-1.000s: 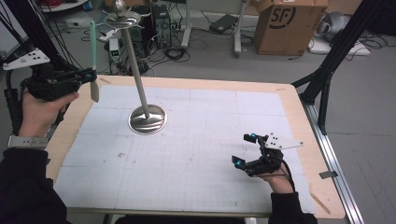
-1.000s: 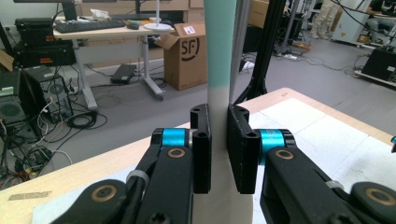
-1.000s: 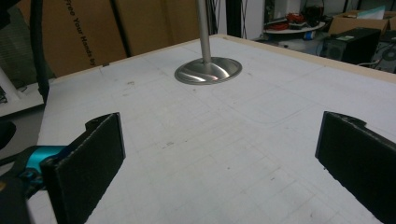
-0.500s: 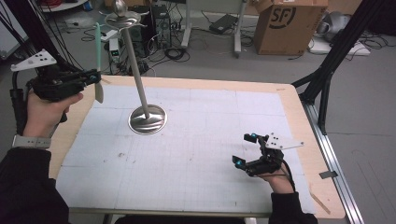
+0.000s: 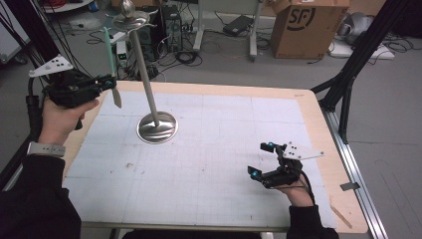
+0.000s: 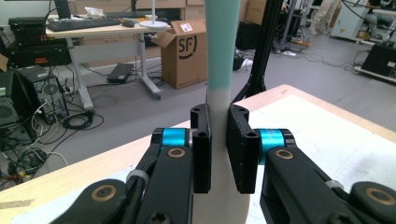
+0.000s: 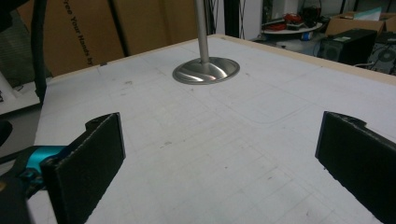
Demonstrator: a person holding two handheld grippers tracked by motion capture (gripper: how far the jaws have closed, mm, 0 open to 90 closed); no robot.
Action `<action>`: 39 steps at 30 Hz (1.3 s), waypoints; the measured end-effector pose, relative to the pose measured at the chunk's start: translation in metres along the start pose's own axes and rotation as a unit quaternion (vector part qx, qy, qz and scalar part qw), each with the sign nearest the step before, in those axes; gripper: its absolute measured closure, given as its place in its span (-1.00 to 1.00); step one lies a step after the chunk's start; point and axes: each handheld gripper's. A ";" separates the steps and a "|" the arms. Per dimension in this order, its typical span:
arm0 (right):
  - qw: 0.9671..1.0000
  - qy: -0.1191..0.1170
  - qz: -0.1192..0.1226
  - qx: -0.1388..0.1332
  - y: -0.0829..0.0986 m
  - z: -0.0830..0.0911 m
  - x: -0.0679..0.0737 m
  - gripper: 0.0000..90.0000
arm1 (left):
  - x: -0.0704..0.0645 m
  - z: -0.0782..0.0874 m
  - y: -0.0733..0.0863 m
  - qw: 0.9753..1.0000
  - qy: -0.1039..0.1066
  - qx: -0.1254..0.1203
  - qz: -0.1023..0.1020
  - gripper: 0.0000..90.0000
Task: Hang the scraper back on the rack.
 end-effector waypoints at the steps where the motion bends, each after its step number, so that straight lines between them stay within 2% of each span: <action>1: 1.000 -0.001 -0.001 0.001 0.000 0.000 0.000 -0.99 | 0.000 -0.001 0.000 1.000 0.001 0.000 0.001 0.79; 7: 1.000 -0.001 -0.001 0.001 0.000 0.000 0.000 -0.99 | -0.003 -0.005 0.001 1.000 -0.011 -0.005 0.003 0.78; 9: 1.000 -0.002 0.002 0.002 0.000 -0.001 0.000 -0.99 | -0.004 -0.004 0.002 1.000 -0.018 -0.016 0.002 0.75; 11: 1.000 -0.002 0.002 0.001 0.000 -0.001 0.000 -0.99 | -0.004 -0.002 0.004 0.999 -0.019 -0.029 0.007 0.59; 13: 1.000 -0.002 0.001 0.001 0.000 0.000 0.001 -0.99 | -0.003 -0.001 0.005 0.999 -0.016 -0.026 0.020 0.46; 14: 1.000 -0.002 0.000 0.001 0.000 0.000 0.001 -0.99 | -0.003 0.001 0.006 0.999 -0.014 -0.025 0.020 0.39; 16: 1.000 -0.001 0.001 -0.001 0.000 0.000 0.000 -0.99 | -0.005 0.003 0.008 0.999 -0.009 -0.036 0.009 0.30; 19: 1.000 0.000 0.000 -0.001 0.000 0.000 0.000 -0.99 | -0.008 0.006 0.012 0.999 0.003 -0.049 0.001 0.02; 20: 1.000 0.001 0.000 0.001 0.000 0.000 0.000 -0.99 | -0.009 0.007 0.014 0.999 0.008 -0.052 -0.002 -0.11; 22: 1.000 0.000 0.002 0.002 0.000 -0.001 0.000 -0.99 | -0.010 0.007 0.017 0.998 0.016 -0.052 -0.010 -0.20; 25: 1.000 -0.001 0.001 0.003 0.000 -0.002 0.000 -0.99 | -0.016 0.007 0.024 0.997 0.017 -0.056 -0.042 -0.37; 28: 1.000 -0.001 0.000 0.001 0.000 -0.002 0.000 -0.99 | -0.022 0.006 0.032 0.994 0.021 -0.065 -0.080 -0.52; 30: 1.000 -0.001 -0.001 0.001 0.000 -0.002 -0.001 -0.99 | -0.026 0.005 0.036 0.993 0.027 -0.070 -0.091 -0.68; 35: 1.000 -0.001 0.000 0.002 0.000 -0.003 -0.002 -0.99 | -0.033 0.003 0.046 0.991 0.055 -0.075 -0.095 -0.81; 39: 1.000 -0.002 0.000 0.001 0.000 -0.003 -0.002 -0.99 | -0.037 0.000 0.054 0.991 0.075 -0.078 -0.079 -0.87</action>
Point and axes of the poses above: each handheld gripper's, and its own axes: z roughly backward along the jaws, y roughly out of its underside, x roughly to its left, and after that the axes turned 6 degrees about x, right-handed
